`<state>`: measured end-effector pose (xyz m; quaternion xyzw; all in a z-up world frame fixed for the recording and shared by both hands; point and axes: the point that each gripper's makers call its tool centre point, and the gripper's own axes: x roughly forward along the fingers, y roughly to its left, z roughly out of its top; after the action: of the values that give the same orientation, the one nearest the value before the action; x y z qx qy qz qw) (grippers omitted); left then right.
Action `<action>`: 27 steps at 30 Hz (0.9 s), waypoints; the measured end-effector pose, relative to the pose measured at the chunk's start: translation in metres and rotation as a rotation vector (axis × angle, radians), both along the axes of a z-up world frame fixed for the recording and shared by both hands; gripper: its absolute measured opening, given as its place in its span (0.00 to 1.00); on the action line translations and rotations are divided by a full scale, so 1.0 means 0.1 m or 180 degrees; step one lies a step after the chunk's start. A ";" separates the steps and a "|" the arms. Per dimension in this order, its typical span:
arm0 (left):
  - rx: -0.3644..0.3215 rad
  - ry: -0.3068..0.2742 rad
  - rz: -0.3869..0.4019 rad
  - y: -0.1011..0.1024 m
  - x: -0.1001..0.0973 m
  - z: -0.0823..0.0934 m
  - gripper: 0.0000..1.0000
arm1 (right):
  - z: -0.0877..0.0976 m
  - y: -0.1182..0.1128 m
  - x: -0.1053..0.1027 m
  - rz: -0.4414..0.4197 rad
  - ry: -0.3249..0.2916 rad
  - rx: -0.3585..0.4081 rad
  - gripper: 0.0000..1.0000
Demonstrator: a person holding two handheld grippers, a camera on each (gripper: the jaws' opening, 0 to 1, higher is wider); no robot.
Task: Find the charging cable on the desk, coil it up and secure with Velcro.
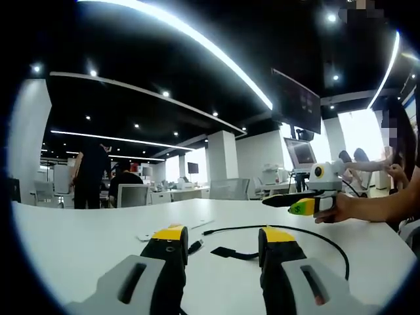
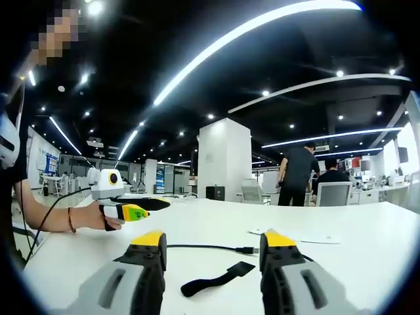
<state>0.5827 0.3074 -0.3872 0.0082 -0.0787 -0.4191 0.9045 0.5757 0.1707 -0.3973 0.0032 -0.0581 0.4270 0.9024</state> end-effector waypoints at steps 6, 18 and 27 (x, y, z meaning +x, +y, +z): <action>-0.0007 -0.0001 -0.0002 0.00 0.00 0.00 0.43 | 0.00 0.00 0.00 -0.0002 0.0001 0.0004 0.58; -0.0019 0.0001 0.0006 0.01 0.00 0.01 0.43 | -0.01 0.00 0.00 -0.0002 0.0001 0.0000 0.58; -0.0013 0.0002 0.0004 0.01 0.01 0.00 0.43 | -0.02 0.00 0.00 -0.0009 0.0015 -0.0016 0.57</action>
<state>0.5833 0.3084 -0.3871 0.0063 -0.0793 -0.4183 0.9048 0.5760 0.1710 -0.3993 0.0019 -0.0550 0.4259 0.9031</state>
